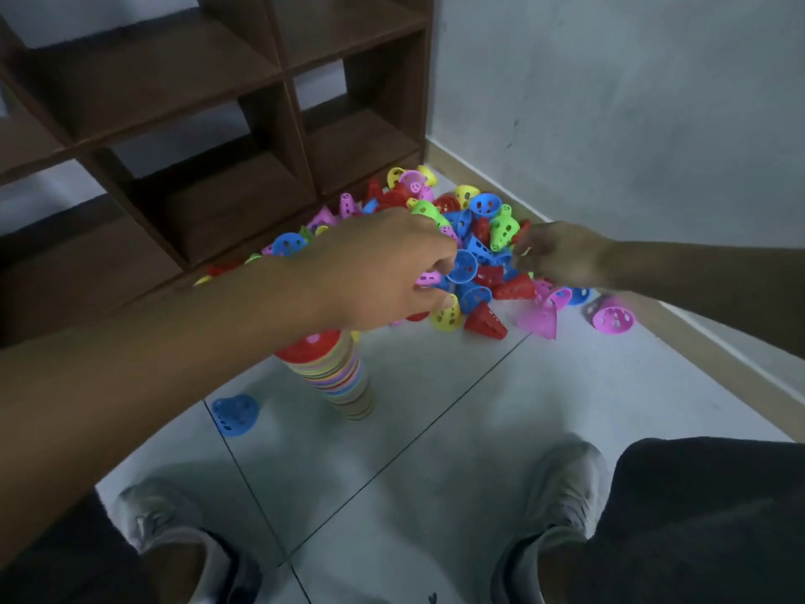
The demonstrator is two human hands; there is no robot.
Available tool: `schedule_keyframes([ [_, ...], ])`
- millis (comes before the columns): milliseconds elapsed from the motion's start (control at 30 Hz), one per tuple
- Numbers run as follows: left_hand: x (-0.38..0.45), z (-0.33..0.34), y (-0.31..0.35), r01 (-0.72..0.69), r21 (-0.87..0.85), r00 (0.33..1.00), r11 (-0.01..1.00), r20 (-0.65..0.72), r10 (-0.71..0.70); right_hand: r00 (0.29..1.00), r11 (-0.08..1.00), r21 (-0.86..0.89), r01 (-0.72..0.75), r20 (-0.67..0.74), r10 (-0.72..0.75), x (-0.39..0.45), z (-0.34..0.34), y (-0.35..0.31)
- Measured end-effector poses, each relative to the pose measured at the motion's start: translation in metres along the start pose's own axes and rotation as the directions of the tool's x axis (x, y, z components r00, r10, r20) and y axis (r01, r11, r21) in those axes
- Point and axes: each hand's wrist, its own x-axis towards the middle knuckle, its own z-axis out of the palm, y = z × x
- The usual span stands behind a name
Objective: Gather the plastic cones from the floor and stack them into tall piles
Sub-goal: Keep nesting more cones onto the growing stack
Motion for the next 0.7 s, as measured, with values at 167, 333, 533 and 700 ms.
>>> schedule_keyframes([
  [167, 0.046, 0.053, 0.011, 0.093, -0.101, 0.996, 0.991, 0.013, -0.092, 0.996, 0.978, -0.209, -0.011, 0.084, 0.029, 0.022, 0.02, 0.073],
  [333, 0.092, 0.121, 0.012, 0.23, -0.176, 0.972, 0.957, 0.085, -0.218, 0.997, 0.976, -0.214, 0.038, 0.072, -0.023, 0.042, 0.045, 0.12],
  [533, 0.144, 0.196, 0.001, 0.417, -0.216, 0.902, 0.883, 0.222, -0.371, 0.987, 0.94, -0.322, 0.108, 0.145, -0.063, 0.088, 0.075, 0.156],
  [700, 0.174, 0.247, -0.018, 0.482, -0.16, 0.859, 0.861, 0.277, -0.43, 0.987, 0.947, -0.305, 0.105, 0.146, -0.063, 0.122, 0.091, 0.178],
])
